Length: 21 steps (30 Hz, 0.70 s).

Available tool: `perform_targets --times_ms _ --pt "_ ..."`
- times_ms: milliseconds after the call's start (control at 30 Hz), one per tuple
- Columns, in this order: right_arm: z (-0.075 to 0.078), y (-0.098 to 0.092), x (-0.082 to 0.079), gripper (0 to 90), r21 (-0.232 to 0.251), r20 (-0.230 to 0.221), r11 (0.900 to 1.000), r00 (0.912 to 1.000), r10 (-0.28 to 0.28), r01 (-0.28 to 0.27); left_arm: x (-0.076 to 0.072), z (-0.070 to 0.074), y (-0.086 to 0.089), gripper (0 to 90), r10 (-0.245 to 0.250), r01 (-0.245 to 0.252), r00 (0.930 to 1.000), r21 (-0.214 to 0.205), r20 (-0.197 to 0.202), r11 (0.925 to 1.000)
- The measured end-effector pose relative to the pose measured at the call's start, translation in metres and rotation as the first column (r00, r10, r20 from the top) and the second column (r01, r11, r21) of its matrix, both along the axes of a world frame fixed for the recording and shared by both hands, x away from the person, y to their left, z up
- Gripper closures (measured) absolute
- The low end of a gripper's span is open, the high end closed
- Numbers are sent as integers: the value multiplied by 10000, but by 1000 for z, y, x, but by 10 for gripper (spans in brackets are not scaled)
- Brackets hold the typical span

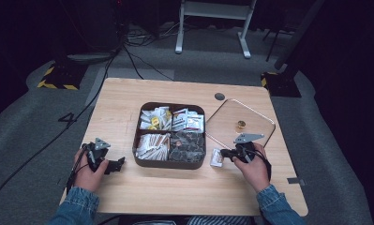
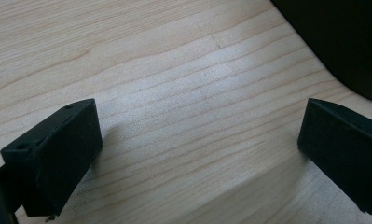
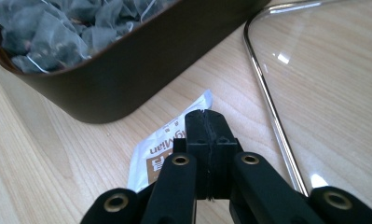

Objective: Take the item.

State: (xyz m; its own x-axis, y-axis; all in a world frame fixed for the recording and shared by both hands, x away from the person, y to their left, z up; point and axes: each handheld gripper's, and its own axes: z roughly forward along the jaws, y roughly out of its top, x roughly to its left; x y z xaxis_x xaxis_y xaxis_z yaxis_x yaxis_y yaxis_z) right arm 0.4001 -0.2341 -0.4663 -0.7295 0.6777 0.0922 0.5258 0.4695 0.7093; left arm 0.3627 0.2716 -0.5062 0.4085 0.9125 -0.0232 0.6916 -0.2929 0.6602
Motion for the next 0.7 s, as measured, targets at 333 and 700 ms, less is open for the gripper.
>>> perform_targets --times_ms 333,700 --pt "-13 -2 2 894 -216 -329 9997 9994 -112 105 2 0 -1 0 -72 72 10000 -25 -4 10000" --pt "-14 -4 -2 674 -228 172 9997 9998 -68 72 6 0 -2 0 -92 92 10000 -16 22 10000"
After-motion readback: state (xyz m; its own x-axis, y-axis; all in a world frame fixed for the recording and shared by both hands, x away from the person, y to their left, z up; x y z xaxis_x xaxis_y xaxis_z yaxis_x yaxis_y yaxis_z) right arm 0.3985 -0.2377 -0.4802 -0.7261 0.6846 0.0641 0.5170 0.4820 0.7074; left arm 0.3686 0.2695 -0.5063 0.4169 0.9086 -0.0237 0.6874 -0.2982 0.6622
